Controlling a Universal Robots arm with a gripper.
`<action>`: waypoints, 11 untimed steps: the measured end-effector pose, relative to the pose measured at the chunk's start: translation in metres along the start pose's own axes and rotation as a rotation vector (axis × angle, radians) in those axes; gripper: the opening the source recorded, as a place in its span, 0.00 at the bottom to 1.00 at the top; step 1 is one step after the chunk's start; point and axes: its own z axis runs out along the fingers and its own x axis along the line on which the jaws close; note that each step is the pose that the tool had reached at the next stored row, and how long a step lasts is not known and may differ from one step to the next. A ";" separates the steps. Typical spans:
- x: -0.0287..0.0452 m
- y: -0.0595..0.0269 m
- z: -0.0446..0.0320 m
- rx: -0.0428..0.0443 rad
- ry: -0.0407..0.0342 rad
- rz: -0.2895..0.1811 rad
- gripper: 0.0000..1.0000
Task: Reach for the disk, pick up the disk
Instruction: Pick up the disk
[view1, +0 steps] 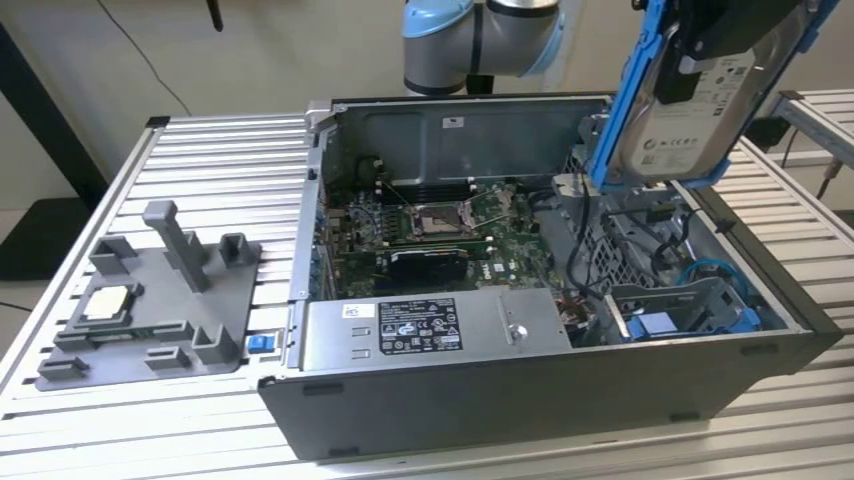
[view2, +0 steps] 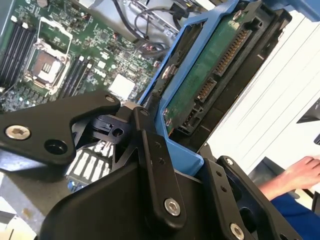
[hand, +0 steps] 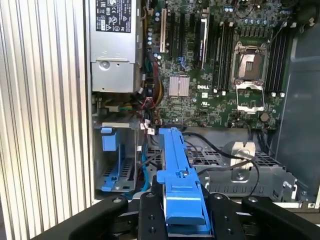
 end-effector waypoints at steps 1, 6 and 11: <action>0.0016 0.0000 0.0000 0.0000 0.0001 0.000 0.00; 0.0077 0.0001 0.0004 0.0000 0.0000 0.000 0.00; 0.0146 0.0000 0.0008 -0.0002 0.0002 0.000 0.00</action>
